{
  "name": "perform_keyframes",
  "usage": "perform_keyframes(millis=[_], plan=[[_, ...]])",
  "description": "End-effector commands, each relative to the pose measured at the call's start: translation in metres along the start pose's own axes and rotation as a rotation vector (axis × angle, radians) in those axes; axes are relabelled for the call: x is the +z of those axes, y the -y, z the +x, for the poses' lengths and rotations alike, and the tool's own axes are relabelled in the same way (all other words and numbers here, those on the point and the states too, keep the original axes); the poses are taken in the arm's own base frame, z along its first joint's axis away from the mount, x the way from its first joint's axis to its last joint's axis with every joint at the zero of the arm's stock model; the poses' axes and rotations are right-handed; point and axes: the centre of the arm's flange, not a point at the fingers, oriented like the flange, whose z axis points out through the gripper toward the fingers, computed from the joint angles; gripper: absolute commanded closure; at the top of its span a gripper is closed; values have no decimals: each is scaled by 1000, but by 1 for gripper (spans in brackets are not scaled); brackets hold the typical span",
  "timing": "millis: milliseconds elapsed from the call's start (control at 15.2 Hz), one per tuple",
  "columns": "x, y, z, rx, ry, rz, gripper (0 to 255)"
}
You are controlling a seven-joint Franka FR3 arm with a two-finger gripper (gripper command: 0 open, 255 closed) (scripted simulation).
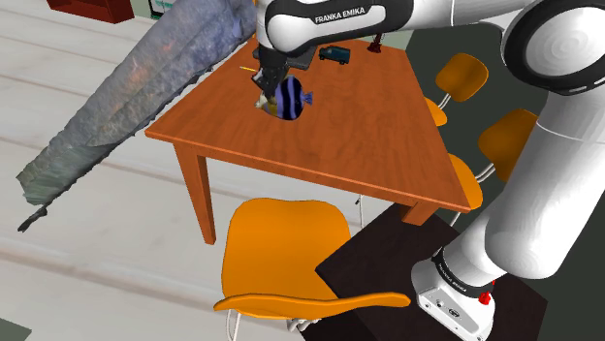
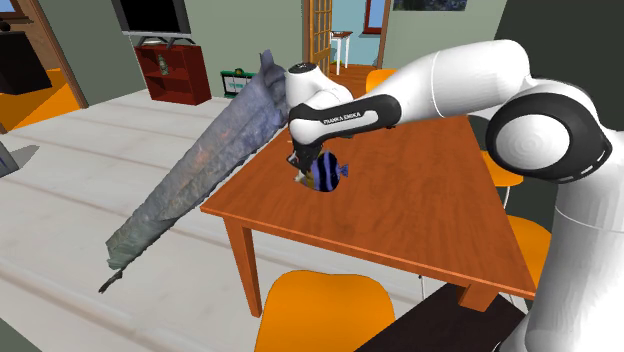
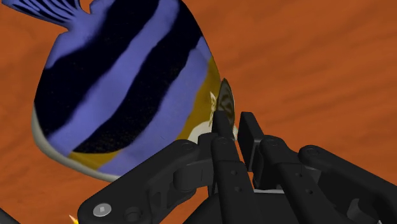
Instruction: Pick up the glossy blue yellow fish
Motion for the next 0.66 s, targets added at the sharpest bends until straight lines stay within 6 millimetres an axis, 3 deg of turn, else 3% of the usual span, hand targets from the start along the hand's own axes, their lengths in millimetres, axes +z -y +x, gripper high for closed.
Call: perform_keyframes(millis=[0,462,594], plan=[[-11,-2,2,0,-1,0,255],[-46,-8,8,0,-1,0,255],[-47,-8,8,0,-1,0,255]])
